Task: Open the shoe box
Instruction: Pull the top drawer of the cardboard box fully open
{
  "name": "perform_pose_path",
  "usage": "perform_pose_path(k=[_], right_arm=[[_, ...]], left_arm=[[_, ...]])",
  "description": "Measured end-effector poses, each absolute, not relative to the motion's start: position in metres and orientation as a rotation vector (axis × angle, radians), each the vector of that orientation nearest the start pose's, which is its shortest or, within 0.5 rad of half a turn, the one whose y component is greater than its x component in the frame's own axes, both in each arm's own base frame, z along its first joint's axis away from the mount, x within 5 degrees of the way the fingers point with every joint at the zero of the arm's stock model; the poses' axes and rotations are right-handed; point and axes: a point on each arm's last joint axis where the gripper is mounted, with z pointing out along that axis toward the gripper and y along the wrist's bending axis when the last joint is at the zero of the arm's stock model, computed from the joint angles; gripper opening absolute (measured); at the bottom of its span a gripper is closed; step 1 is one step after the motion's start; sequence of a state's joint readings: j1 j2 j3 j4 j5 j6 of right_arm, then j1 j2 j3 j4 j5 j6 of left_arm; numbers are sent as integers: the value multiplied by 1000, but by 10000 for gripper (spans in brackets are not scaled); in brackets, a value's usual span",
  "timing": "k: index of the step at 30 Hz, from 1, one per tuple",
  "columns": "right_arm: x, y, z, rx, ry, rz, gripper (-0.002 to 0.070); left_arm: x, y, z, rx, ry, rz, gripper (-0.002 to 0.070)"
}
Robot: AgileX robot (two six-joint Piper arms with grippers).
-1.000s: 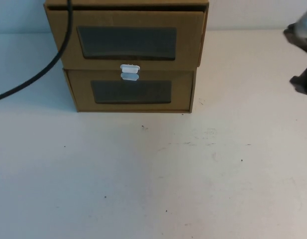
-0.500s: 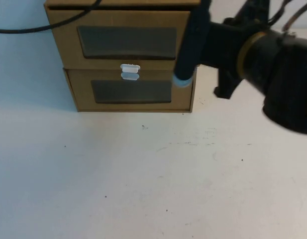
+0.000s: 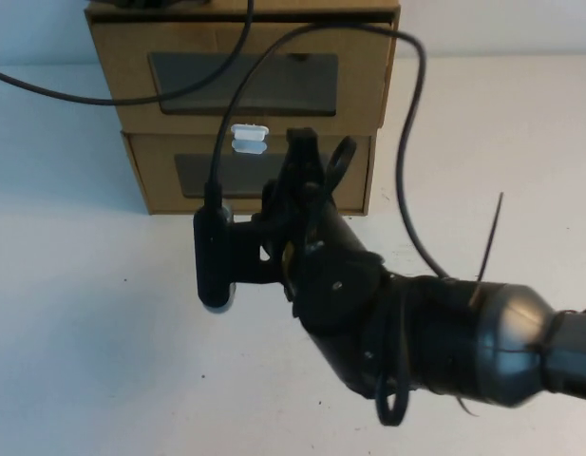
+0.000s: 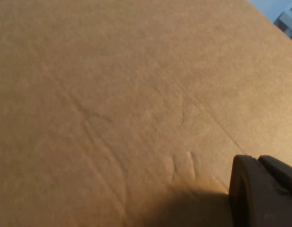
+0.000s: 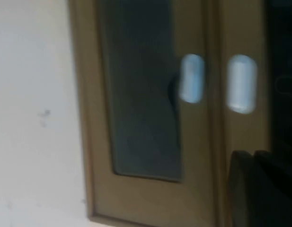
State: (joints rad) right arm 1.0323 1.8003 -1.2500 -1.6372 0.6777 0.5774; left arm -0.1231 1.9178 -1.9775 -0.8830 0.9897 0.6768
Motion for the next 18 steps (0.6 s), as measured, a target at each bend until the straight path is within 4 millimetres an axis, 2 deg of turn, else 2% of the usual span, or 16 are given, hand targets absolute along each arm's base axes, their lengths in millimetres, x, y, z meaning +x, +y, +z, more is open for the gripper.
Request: perform_pose_path(k=[3,5,8,11,14,18], right_arm=[[261,326,250,-1462,1333,-697,26],[266,333,243,-1450,1350,-686,86],[279,341,246,-1391,1370,-673,201],[297,342,253,-1315,1393,-708,271],[311,339,254,-1277,1412,-729,293],[320,334,252,-1274,1424,-728,300]], left_arm=[[424,-112,393,609,2039,-786,-2],[425,-112,392,609,2041,-787,-2],[425,-112,391,610,2041,-790,-2],[425,-112,391,609,2042,-792,-2],[425,-112,391,608,2043,-793,-2],[425,-112,391,608,2044,-794,-2]])
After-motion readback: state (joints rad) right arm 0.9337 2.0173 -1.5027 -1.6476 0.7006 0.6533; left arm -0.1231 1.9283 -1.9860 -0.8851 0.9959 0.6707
